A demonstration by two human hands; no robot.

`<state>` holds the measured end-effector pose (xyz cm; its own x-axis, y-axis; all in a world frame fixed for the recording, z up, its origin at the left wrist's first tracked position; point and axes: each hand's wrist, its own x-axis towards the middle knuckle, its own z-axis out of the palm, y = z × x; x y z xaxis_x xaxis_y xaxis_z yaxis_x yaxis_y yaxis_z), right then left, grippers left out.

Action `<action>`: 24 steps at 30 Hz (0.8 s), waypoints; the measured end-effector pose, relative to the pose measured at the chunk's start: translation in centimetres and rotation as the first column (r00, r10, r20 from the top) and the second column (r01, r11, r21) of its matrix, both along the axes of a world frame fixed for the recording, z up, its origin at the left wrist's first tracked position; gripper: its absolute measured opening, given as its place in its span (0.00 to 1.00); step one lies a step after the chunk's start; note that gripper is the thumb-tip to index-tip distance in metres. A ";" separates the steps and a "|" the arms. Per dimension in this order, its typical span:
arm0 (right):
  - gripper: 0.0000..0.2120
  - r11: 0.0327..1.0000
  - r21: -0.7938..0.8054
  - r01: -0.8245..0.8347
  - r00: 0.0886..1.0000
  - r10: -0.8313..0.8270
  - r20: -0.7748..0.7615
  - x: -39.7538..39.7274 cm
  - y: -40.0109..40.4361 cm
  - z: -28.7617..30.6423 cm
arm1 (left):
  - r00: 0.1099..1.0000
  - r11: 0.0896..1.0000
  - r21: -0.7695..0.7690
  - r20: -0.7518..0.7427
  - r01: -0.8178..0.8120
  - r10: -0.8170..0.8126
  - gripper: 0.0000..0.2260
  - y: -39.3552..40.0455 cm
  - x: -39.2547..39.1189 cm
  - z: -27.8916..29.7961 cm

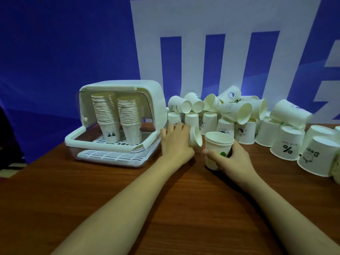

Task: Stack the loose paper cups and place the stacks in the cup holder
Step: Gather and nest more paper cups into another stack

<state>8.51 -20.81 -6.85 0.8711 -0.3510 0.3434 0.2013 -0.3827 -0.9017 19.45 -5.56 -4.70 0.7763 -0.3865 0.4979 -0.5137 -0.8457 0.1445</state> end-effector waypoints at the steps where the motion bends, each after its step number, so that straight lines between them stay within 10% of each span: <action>1: 0.26 1.000 0.000 0.005 1.000 -0.005 0.001 0.0 -0.1 -0.1 | 1.000 0.997 -0.080 0.003 -0.006 0.007 0.27 -0.1 -0.1 0.3; 6: 0.29 1.000 0.011 -0.003 1.000 0.003 -0.008 0.0 -0.1 0.0 | 0.976 0.716 -0.698 -0.151 0.008 -0.158 0.23 -0.3 -0.8 2.9; 11: 0.27 1.000 0.010 0.002 1.000 -0.002 -0.012 -0.1 -0.1 -0.1 | 0.877 0.409 -0.905 -0.097 0.120 -0.471 0.30 -0.3 -2.6 4.7; 24: 0.25 1.000 0.008 0.013 0.999 -0.013 -0.041 -0.1 0.0 -0.1 | 0.841 0.704 -0.644 -0.172 0.298 -0.513 0.40 -1.3 -2.6 3.1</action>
<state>8.36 -20.79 -7.00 0.8796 -0.3652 0.3049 0.1592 -0.3780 -0.9120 16.89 -6.86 -1.64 0.7627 -0.4258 0.4868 -0.6188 -0.2614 0.7408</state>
